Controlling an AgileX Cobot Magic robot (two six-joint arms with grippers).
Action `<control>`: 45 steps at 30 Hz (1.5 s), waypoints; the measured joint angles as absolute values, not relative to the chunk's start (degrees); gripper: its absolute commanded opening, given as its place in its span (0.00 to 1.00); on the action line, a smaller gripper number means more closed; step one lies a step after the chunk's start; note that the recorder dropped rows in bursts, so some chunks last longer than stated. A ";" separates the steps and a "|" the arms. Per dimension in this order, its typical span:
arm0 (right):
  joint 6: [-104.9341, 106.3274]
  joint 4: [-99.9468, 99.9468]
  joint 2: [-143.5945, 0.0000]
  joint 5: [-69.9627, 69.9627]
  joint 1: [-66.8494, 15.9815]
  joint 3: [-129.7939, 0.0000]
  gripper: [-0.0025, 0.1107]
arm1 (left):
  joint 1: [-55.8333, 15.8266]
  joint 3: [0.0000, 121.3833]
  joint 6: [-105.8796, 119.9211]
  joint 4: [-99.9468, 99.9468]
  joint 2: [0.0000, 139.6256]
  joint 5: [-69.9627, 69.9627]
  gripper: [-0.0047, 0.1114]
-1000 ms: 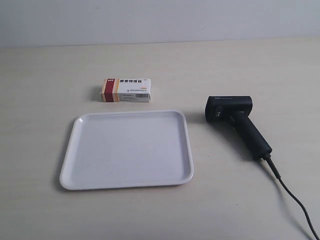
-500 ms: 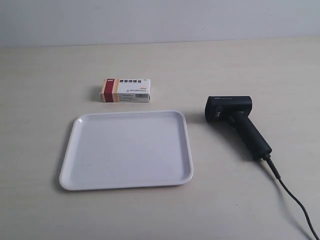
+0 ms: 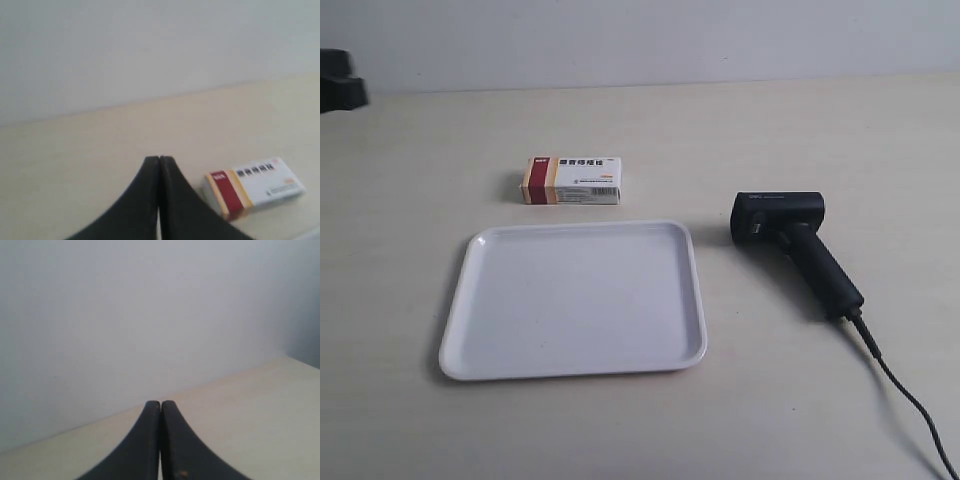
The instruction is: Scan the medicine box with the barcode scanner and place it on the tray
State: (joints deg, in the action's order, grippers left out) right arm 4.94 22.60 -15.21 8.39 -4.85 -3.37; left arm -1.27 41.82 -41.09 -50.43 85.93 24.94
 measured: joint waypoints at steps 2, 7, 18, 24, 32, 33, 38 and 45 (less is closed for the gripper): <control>4.94 22.60 -18.83 9.77 -4.85 -3.37 0.02 | -1.79 49.37 -57.55 -71.23 93.60 29.44 0.04; 4.83 22.60 -25.86 13.02 -4.85 -3.37 0.02 | -4.29 67.55 -71.34 -96.21 109.31 44.08 0.12; 0.56 16.95 -31.27 15.82 -4.85 -3.37 0.02 | -11.89 81.11 -59.01 -98.89 129.53 43.37 0.93; -1.74 13.72 -31.27 16.04 -4.85 -3.37 0.02 | -12.10 85.76 -57.40 -98.61 136.34 43.16 0.83; -3.72 10.83 -31.34 16.04 -4.85 -3.52 0.02 | -12.10 88.49 -56.82 -98.07 138.73 43.42 0.11; -5.95 8.28 -31.77 15.90 -4.85 -3.92 0.02 | -12.10 88.49 -56.82 -98.68 138.51 43.88 0.04; -32.23 -20.65 -40.35 15.01 -4.85 -10.09 0.02 | -12.10 88.14 -57.66 -100.51 134.37 51.80 0.04; -74.65 -69.30 -70.38 20.20 -4.85 -22.12 0.23 | -12.35 79.24 -54.67 -100.27 117.96 62.12 0.04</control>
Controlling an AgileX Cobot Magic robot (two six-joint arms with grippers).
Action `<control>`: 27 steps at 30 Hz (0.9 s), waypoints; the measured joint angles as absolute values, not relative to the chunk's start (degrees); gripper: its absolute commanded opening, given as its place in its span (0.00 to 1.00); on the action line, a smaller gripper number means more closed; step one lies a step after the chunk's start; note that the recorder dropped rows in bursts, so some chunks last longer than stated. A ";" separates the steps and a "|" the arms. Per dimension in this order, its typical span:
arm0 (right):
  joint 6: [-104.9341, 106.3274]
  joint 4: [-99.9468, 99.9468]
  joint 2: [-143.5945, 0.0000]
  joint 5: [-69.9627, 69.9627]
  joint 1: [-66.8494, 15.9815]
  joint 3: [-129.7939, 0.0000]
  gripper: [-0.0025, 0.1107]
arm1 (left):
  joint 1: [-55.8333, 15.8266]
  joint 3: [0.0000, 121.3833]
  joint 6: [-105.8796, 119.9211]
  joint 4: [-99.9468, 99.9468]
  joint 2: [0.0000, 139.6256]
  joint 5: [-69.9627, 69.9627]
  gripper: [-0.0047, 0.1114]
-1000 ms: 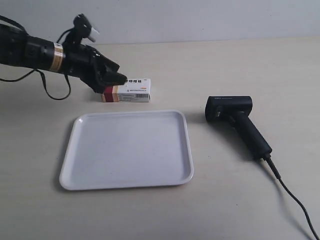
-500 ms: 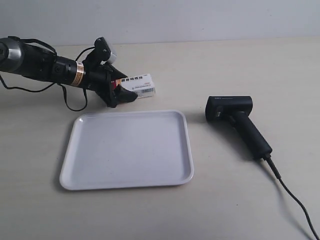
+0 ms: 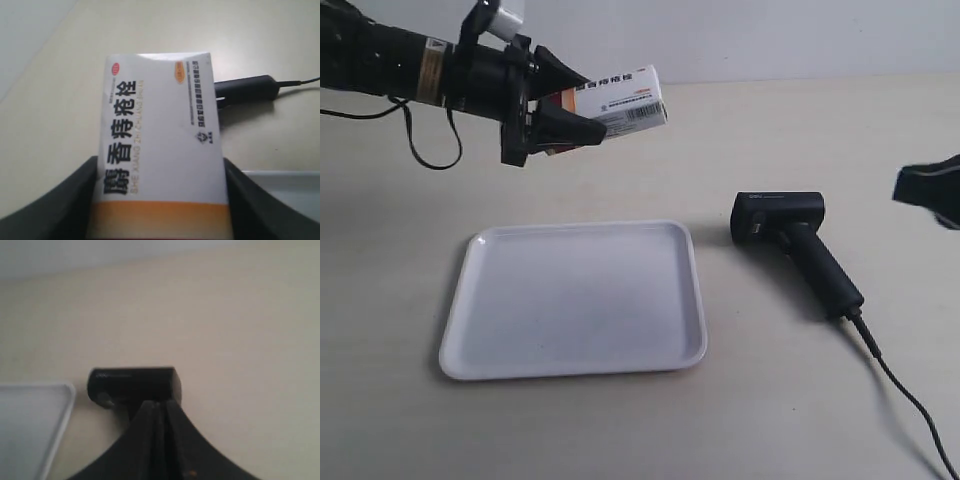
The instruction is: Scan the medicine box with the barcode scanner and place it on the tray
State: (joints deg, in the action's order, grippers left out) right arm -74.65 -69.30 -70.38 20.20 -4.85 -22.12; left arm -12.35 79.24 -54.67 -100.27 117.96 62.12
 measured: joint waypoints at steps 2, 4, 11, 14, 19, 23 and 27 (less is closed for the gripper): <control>-80.12 -75.30 -78.27 20.34 -4.85 -24.84 0.32 | -12.35 74.23 -52.31 -100.27 113.37 61.81 0.04; -82.17 -78.00 -83.69 21.14 -5.27 -27.00 0.39 | -12.35 69.39 -50.66 -100.37 110.03 60.61 0.04; -80.21 -84.09 -92.06 20.86 -11.36 -32.38 0.77 | -12.55 59.94 -48.63 -100.75 104.44 56.11 0.04; -78.61 -84.60 -93.12 18.68 -13.00 -34.66 0.91 | -12.55 58.52 -48.37 -100.75 104.29 55.57 0.04; -77.89 -88.04 -96.90 18.04 -13.45 -38.50 0.95 | -12.55 57.51 -48.14 -100.75 104.29 55.43 0.04; -77.55 -90.14 -101.85 17.80 -13.45 -41.69 0.95 | -12.55 56.64 -47.72 -100.75 104.20 55.43 0.04; -77.08 -92.23 -106.71 17.80 -13.45 -44.47 0.95 | -12.55 55.74 -46.95 -100.75 104.20 55.43 0.04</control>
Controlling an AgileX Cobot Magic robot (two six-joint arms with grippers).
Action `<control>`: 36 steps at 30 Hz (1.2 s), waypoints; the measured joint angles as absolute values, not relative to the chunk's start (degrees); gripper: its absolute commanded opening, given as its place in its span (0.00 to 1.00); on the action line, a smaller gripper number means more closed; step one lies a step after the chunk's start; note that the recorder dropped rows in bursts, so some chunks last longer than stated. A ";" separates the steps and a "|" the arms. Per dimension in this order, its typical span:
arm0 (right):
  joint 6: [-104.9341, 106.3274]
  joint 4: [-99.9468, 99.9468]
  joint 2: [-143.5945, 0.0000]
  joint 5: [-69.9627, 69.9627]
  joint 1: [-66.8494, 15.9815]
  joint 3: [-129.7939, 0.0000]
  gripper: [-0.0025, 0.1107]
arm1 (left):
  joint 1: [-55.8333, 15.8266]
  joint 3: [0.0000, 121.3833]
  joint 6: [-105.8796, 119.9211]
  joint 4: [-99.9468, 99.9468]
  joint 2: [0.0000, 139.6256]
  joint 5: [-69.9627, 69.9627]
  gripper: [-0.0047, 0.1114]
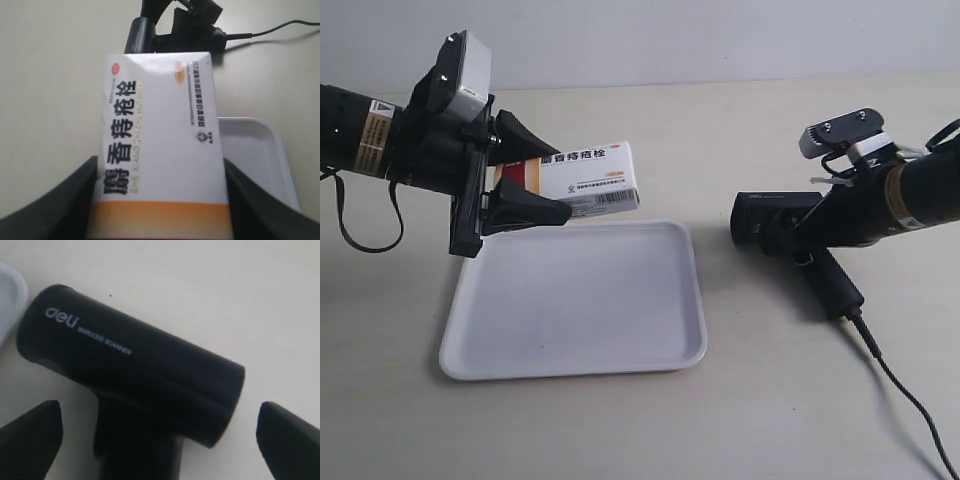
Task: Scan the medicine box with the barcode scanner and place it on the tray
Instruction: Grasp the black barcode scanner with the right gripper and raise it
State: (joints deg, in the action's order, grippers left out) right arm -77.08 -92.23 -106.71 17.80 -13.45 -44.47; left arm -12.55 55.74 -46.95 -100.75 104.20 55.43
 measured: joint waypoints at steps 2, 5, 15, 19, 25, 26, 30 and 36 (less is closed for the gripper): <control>-76.30 -92.68 -108.74 17.91 -13.45 -45.66 0.92 | -12.55 55.50 -46.84 -100.75 104.20 55.32 0.04; -73.76 -93.15 -110.79 18.14 -13.45 -47.01 0.76 | -12.55 55.38 -46.73 -100.75 104.20 55.23 0.04; -69.77 -94.75 -109.19 17.56 -13.45 -47.46 0.06 | -12.55 54.68 -46.73 -100.75 104.61 55.20 0.04; -74.66 -98.68 -103.94 17.43 -13.45 -47.46 0.02 | -12.55 54.68 -46.73 -100.75 106.67 55.20 0.04; -74.93 -99.67 -96.22 17.54 -13.45 -46.96 0.02 | -12.55 54.15 -45.93 -100.75 109.05 54.95 0.04; -74.48 -99.77 -95.75 17.54 -13.45 -46.80 0.02 | -12.55 54.02 -45.37 -100.75 109.05 54.95 0.04; -73.49 -99.88 -95.65 17.90 -13.45 -45.74 0.02 | -12.55 53.62 -44.39 -100.75 109.20 53.88 0.04; -71.45 -100.12 -95.65 19.43 -13.45 -43.44 0.02 | -12.55 53.62 -42.21 -100.75 109.96 52.00 0.04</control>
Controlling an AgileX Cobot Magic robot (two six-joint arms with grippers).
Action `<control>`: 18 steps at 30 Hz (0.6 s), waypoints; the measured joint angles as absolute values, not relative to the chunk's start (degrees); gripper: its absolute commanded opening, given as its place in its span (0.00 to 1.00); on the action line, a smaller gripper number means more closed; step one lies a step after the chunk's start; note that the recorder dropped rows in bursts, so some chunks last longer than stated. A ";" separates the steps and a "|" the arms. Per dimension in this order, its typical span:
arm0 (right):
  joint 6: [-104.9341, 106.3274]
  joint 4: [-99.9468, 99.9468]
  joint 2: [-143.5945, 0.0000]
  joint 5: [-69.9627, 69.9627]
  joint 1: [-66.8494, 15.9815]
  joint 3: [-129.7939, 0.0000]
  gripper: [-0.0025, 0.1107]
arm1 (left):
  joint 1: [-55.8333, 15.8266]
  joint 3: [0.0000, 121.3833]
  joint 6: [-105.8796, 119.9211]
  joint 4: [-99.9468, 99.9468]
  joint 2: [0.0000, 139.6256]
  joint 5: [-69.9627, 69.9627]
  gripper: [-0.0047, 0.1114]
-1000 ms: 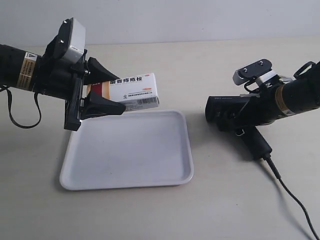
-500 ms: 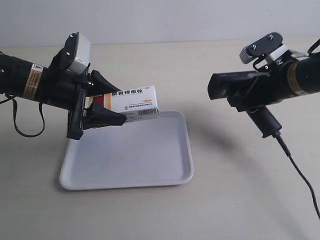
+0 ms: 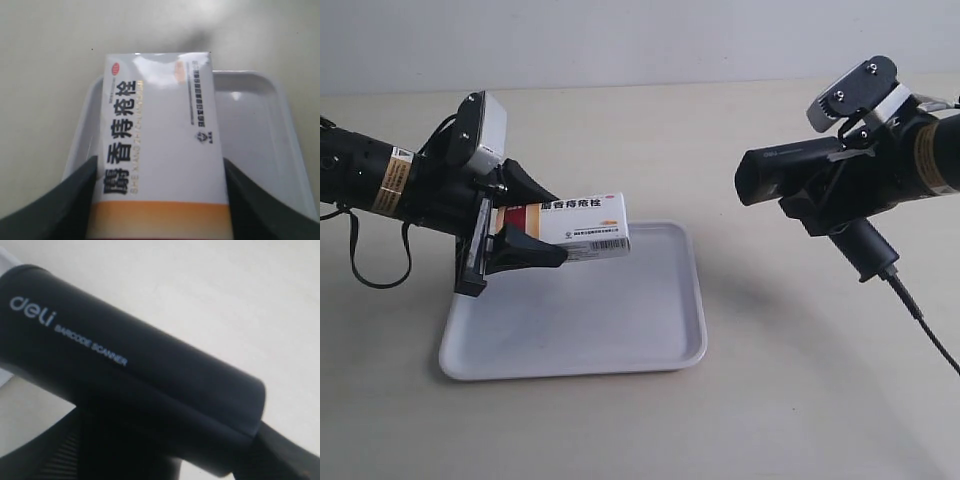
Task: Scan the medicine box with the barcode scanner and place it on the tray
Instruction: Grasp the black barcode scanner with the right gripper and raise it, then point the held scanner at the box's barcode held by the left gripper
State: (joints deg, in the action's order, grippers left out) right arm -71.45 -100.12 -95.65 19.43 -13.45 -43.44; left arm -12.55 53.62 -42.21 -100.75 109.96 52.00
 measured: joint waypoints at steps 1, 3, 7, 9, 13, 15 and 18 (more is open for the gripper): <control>-71.31 -100.12 -95.65 19.43 -13.45 -43.15 0.02 | -12.55 53.62 -42.21 -100.75 109.96 52.00 0.04; -71.31 -100.20 -95.65 18.16 -13.45 -43.09 0.02 | -12.55 53.62 -41.99 -100.75 109.96 51.88 0.04; -71.67 -100.20 -96.83 15.36 -13.45 -42.96 0.02 | -12.55 53.62 -41.99 -100.75 109.96 51.88 0.04; -71.67 -100.20 -98.04 15.58 -13.45 -42.96 0.02 | -12.55 53.62 -41.99 -100.75 109.96 51.88 0.04; -71.72 -100.20 -99.04 15.72 -13.45 -42.96 0.02 | -12.55 53.62 -41.99 -100.75 109.96 51.88 0.04; -71.94 -100.20 -97.12 15.72 -13.45 -42.96 0.02 | -12.55 53.62 -41.89 -100.75 109.96 51.56 0.04; -72.05 -100.20 -92.88 13.48 -13.45 -42.96 0.02 | -12.55 53.62 -41.66 -100.75 109.96 50.47 0.04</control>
State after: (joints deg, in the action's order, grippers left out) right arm -72.05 -100.20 -92.88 13.48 -13.45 -42.96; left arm -12.55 53.62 -41.66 -100.75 109.96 50.47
